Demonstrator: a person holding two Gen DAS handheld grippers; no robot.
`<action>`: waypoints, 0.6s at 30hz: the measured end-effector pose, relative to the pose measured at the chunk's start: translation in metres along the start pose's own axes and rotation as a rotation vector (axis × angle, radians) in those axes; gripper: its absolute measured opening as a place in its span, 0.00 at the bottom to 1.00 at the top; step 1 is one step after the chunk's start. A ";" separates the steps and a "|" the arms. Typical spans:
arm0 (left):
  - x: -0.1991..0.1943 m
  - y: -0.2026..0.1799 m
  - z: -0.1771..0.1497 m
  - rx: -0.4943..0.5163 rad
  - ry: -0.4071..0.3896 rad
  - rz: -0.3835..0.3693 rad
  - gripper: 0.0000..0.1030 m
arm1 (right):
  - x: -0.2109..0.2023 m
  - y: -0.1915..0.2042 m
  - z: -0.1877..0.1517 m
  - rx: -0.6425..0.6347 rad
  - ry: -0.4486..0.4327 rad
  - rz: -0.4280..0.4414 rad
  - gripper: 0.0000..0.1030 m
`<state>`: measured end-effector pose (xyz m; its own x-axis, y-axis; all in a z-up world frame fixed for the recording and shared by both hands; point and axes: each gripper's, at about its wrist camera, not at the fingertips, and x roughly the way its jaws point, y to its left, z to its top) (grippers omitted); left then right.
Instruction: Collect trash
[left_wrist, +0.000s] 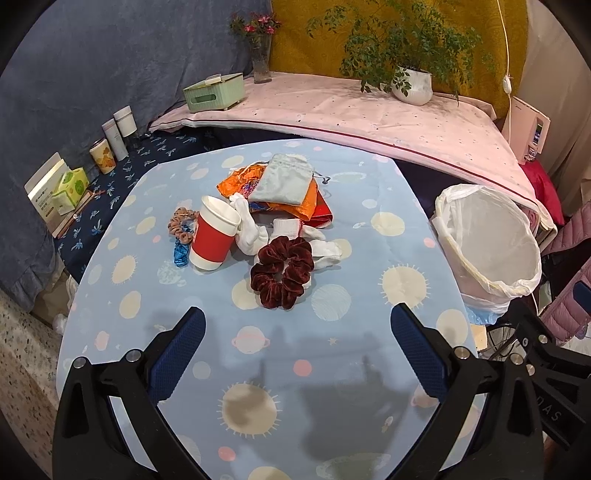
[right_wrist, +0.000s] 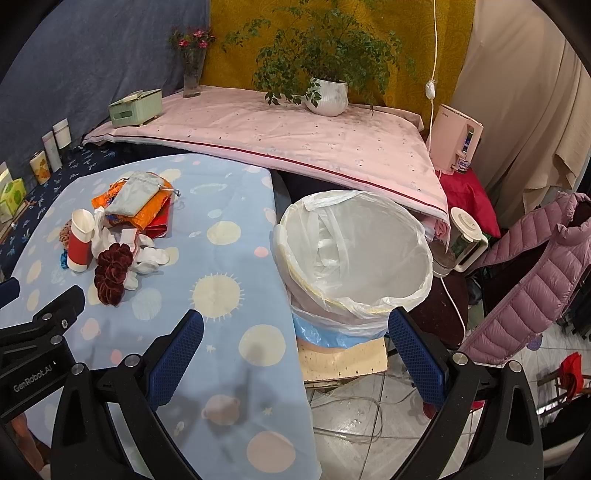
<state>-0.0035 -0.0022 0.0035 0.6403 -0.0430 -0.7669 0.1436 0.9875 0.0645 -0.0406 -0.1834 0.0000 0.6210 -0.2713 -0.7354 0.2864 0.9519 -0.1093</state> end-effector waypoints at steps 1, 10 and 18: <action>0.000 0.000 0.000 0.000 0.000 0.000 0.93 | 0.000 -0.002 0.000 0.000 0.000 -0.001 0.93; 0.000 -0.001 -0.001 -0.001 0.000 0.002 0.93 | -0.001 0.002 -0.002 0.001 0.000 0.002 0.93; 0.000 -0.001 -0.002 -0.001 0.012 0.006 0.93 | -0.001 0.003 -0.001 -0.004 0.002 -0.002 0.93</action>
<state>-0.0050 -0.0024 0.0017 0.6317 -0.0350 -0.7744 0.1386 0.9880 0.0684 -0.0410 -0.1800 -0.0008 0.6192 -0.2728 -0.7363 0.2848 0.9519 -0.1132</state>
